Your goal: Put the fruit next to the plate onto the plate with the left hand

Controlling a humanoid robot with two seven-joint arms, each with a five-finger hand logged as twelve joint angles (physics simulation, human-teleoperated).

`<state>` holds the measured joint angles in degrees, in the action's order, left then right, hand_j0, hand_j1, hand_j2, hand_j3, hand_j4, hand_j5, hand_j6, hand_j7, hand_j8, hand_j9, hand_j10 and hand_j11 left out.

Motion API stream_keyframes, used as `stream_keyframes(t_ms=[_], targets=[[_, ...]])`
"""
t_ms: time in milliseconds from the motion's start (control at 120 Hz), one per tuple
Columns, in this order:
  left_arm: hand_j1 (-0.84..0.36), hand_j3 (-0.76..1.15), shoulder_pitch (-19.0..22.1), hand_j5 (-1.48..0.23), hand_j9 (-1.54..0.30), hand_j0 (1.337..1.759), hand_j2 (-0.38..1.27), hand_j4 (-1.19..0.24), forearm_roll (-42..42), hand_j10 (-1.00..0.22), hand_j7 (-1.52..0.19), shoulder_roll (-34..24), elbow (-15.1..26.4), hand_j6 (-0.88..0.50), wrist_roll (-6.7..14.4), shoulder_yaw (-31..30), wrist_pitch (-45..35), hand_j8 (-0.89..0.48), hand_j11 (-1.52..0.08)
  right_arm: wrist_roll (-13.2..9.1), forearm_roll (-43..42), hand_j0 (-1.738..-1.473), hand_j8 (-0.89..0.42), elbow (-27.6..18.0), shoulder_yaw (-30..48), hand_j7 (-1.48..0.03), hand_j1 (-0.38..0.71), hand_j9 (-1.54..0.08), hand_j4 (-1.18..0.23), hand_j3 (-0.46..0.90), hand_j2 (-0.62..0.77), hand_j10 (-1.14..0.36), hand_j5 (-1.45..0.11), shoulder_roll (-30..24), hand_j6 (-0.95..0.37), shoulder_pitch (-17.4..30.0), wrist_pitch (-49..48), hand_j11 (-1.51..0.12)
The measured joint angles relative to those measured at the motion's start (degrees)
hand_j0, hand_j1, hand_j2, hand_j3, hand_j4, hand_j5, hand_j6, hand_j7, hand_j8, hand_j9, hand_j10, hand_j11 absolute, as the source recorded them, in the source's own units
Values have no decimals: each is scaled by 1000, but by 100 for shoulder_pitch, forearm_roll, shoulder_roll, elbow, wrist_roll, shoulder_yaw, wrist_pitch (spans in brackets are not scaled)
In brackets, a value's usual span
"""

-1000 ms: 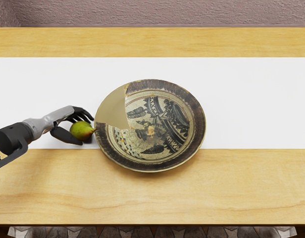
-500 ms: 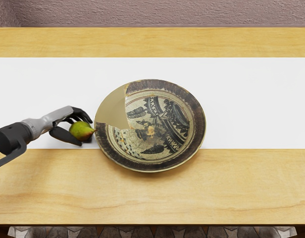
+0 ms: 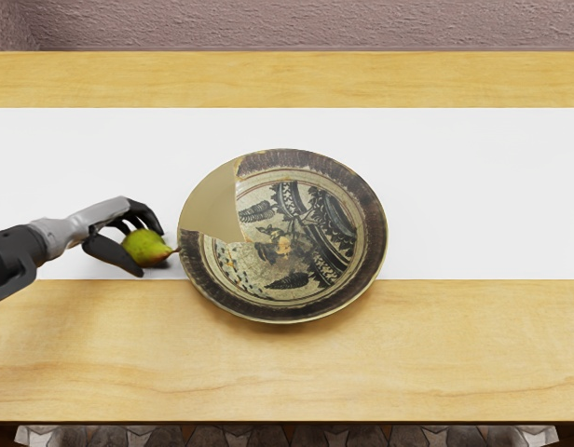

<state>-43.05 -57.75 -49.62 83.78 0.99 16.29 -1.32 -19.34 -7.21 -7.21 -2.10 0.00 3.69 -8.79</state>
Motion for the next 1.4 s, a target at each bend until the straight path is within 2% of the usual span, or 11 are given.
stream_keyframes(t_ms=[217, 325, 667, 750, 950, 1133, 1267, 1275, 1300, 1350, 1400], targets=[[-246, 0, -183, -846, -838, 1657, 479, -628, 27, -632, -827, -245, 212, -459, -3, 17, 148, -438, -839, 0, 0, -1658, 0, 0, 0, 0, -349, 0, 0, 0, 0, 0, 0, 0, 0, 0, 0, 0], [-229, 0, -251, -854, -849, 1656, 382, -632, 37, -636, -842, -276, 269, -434, 0, 39, 261, -411, -850, 0, 0, -1658, 0, 0, 0, 0, -349, 0, 0, 0, 0, 0, 0, 0, 0, 0, 0, 0], [-275, 0, -626, -903, -887, 1656, 531, -629, 96, -634, -876, -817, 619, -423, 0, 127, 559, -408, -888, 0, -1, -1658, 0, 0, 0, 0, -349, 0, 0, 0, 0, 0, 0, 0, 0, 0, 0, 0], [-270, 0, -861, -929, -907, 1656, 491, -609, 233, -622, -897, -971, 657, -405, -2, 165, 862, -393, -907, 0, -1, -1658, 0, 0, 0, 0, -349, 0, 0, 0, 0, 0, 0, 0, 0, 0, 0, 0], [-202, 0, -912, -969, -955, 1655, 407, -638, 530, -644, -946, -1064, 681, -429, -1, 503, 1521, -411, -950, 0, 0, -1658, 0, 1, 0, 0, -349, 0, 0, 0, 0, 0, 0, 0, 0, 0, 0, 0], [-236, 0, -1315, -995, -970, 1655, 488, -621, 940, -627, -960, -1251, 681, -411, 9, 837, 2156, -395, -968, 0, 0, -1658, 0, 1, 0, 0, -349, 0, 0, 0, 0, 0, 0, 0, 0, 0, 0, 0], [-255, 0, -1641, -1014, -972, 1655, 504, -600, 1222, -608, -962, -1190, 675, -399, 134, 892, 2461, -380, -976, 0, 0, -1658, 0, 1, 0, 0, -349, 0, 0, 0, 0, 0, 0, 0, 0, 0, 0, 0], [-250, 0, -1646, -1014, -973, 1655, 555, -595, 1242, -605, -963, -1186, 674, -392, 147, 894, 2474, -376, -977, 0, 0, -1658, 0, 1, 0, 0, -349, 0, 0, 0, 0, 0, 0, 0, 0, 0, 0, 0], [-253, 0, -1678, -1013, -973, 1655, 560, -598, 1282, -608, -961, -1125, 669, -392, 188, 898, 2514, -381, -977, 0, 0, -1658, 0, 1, 0, 0, -349, 0, 0, 0, 0, 0, 0, 0, 0, 0, 0, 0], [-248, 0, -1703, -1018, -975, 1655, 489, -602, 1352, -616, -961, -1055, 664, -396, 250, 906, 2577, -386, -977, 0, 0, -1658, 0, 1, 0, 0, -349, 0, 0, 0, 0, 0, 0, 0, 0, 0, 0, 0], [-261, 0, -1770, -1022, -974, 1655, 525, -603, 1409, -614, -960, -916, 657, -395, 323, 909, 2618, -382, -977, 0, 0, -1658, 0, 0, 0, 0, -349, 0, 0, 0, 0, 0, 0, 0, 0, 0, 0, 0]])
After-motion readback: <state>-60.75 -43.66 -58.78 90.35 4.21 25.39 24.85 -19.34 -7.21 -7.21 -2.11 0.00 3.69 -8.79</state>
